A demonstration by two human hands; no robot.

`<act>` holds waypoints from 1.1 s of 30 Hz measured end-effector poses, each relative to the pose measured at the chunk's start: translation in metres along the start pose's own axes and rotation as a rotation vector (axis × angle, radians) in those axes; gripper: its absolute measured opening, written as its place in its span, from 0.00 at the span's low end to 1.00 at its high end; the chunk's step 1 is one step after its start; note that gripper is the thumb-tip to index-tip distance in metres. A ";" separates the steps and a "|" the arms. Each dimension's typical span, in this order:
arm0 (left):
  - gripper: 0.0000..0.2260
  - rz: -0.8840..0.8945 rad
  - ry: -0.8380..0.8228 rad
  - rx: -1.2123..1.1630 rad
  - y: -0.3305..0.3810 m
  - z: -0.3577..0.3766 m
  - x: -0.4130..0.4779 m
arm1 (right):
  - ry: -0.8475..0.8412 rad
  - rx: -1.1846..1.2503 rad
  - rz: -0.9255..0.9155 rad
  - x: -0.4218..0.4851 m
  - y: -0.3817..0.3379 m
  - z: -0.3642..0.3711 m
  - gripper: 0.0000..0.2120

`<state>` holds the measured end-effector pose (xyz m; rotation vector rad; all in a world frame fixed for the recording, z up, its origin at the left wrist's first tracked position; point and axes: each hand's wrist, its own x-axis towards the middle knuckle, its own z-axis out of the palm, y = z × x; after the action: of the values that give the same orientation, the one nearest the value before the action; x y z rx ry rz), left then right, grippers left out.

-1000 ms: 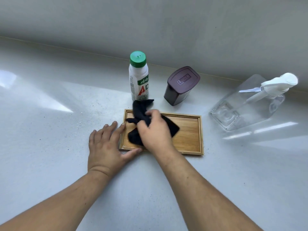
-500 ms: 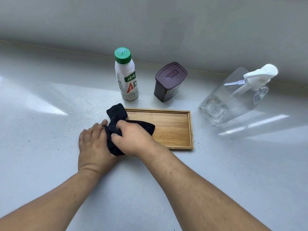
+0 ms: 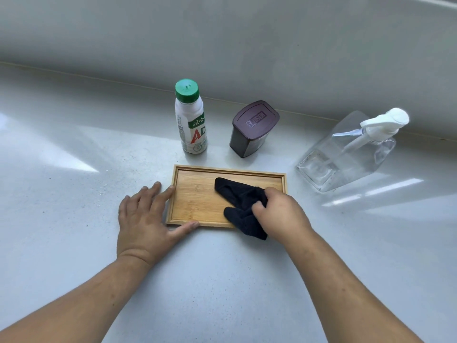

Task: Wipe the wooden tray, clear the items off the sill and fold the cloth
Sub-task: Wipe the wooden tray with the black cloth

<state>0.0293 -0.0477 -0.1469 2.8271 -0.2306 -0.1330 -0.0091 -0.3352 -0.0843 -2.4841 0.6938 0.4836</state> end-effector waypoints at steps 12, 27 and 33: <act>0.40 -0.004 -0.006 -0.020 -0.003 0.006 0.000 | 0.079 0.038 -0.466 -0.014 -0.099 0.079 0.10; 0.49 0.027 0.036 0.002 -0.002 0.004 -0.001 | 0.108 0.137 -0.540 -0.098 -0.023 0.019 0.08; 0.48 0.027 0.017 0.021 -0.003 0.005 0.000 | -0.299 -0.100 -0.531 -0.142 -0.016 0.077 0.22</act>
<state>0.0294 -0.0464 -0.1530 2.8440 -0.2680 -0.1015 -0.1296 -0.2262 -0.0753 -2.4769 -0.1121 0.6694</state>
